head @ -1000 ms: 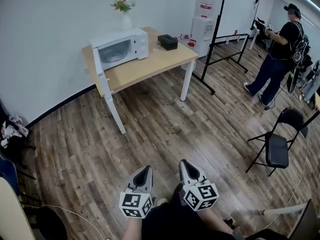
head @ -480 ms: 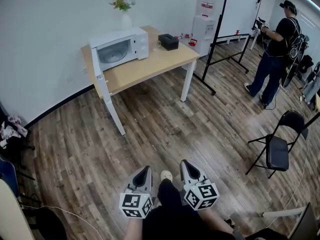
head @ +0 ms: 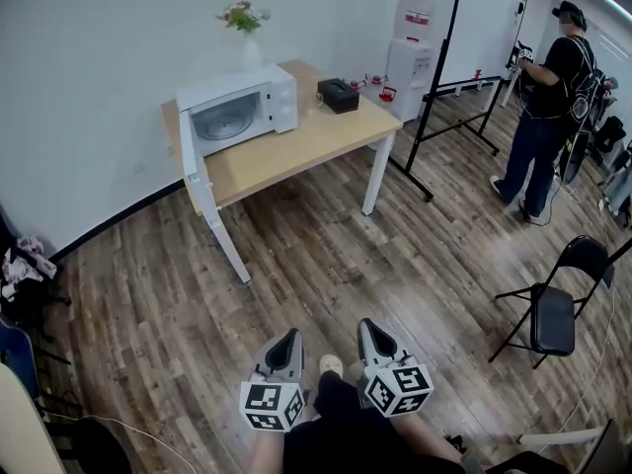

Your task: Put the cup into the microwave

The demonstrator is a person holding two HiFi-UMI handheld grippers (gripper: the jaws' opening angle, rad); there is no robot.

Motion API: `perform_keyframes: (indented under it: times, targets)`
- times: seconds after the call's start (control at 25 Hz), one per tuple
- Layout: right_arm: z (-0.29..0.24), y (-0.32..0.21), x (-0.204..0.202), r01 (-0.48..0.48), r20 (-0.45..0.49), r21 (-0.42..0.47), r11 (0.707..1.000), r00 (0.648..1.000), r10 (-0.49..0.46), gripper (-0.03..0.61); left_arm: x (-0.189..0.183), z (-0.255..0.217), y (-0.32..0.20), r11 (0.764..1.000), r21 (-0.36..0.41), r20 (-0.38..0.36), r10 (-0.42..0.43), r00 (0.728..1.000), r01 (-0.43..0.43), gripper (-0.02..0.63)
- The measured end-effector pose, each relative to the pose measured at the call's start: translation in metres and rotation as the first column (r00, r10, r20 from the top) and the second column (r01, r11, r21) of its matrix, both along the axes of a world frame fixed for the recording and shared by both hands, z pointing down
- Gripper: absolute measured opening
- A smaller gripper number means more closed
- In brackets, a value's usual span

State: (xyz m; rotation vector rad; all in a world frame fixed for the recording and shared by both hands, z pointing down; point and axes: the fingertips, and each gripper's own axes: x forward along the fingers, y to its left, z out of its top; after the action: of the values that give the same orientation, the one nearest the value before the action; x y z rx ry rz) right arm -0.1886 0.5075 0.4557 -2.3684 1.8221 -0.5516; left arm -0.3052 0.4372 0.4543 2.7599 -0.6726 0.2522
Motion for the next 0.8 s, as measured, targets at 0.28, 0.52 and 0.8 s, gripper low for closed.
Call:
perform_keyframes:
  times: [0.28, 0.52, 0.8]
  targets:
    - [0.005, -0.036, 0.033, 0.0, 0.014, 0.0, 1.0, 1.0, 0.0, -0.006, 0.036, 0.003, -0.032, 1.0, 0.012, 0.009, 0.011, 1.0, -0.011, 0.005]
    - [0.005, -0.07, 0.071, -0.014, 0.016, 0.001, 1.0, 1.0, 0.014, -0.006, 0.063, 0.005, -0.063, 1.0, 0.009, 0.011, -0.007, 1.0, 0.007, 0.005]
    - [0.012, -0.106, 0.096, 0.006, 0.005, -0.02, 1.0, 1.0, -0.006, -0.008, 0.081, 0.013, -0.101, 0.998, -0.002, 0.029, -0.061, 0.998, 0.062, 0.005]
